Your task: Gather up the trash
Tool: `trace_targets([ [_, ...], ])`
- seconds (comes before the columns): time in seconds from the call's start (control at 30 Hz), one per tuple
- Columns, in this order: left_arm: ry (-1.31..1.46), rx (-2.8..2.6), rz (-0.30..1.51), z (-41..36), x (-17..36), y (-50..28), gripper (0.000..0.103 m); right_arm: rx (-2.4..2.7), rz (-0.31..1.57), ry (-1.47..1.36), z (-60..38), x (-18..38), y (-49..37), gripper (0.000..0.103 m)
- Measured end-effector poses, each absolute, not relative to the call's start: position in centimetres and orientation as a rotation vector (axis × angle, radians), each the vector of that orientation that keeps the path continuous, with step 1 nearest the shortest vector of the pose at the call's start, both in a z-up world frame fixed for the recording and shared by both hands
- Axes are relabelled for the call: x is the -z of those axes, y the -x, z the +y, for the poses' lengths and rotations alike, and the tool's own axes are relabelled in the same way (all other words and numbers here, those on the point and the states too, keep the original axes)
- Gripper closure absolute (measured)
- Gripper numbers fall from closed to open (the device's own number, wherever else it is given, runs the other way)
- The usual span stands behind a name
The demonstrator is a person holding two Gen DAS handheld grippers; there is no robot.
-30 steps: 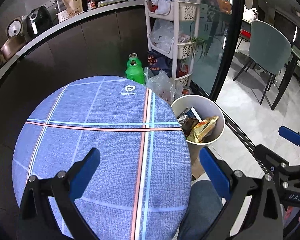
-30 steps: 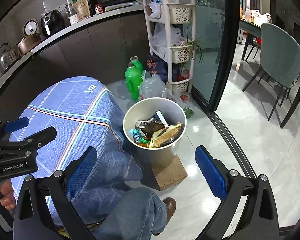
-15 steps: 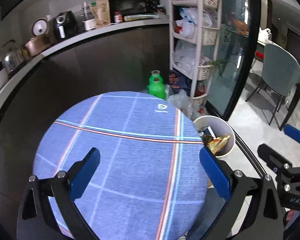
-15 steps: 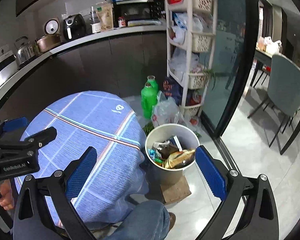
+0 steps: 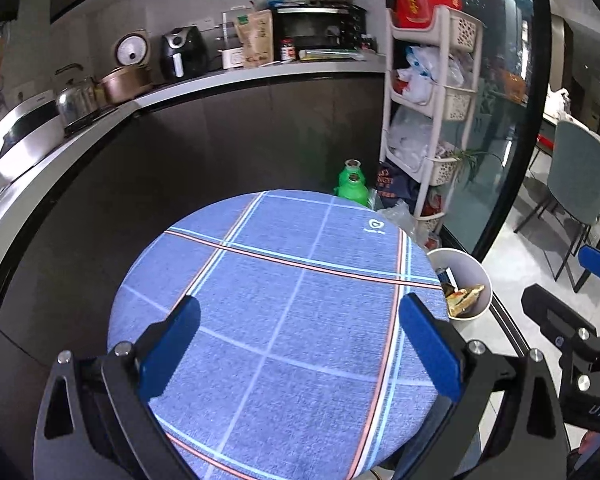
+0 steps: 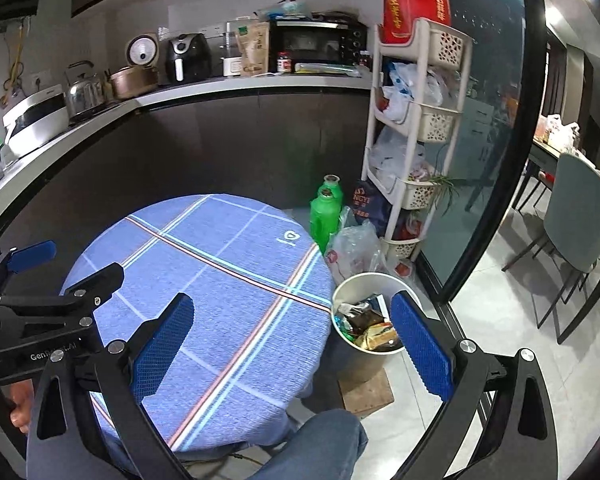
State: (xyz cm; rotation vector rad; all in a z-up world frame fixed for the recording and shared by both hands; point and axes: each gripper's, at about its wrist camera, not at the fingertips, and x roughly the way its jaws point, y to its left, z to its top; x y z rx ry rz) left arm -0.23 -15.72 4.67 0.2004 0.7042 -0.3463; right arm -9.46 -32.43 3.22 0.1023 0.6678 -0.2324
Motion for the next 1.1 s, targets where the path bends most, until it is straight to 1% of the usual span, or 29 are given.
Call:
trace_targets([
  [0.43,-0.175,0.334,0.696,-13.4,-5.1,0.4,0.003,0.214,0.66,-0.078,-30.4,-3.8,9.2,0.008],
  [1.1,-0.176,0.335,0.705,-13.5,-5.1,0.0,0.003,0.216,0.657,-0.084,-30.8,-3.9,8.9,0.008],
])
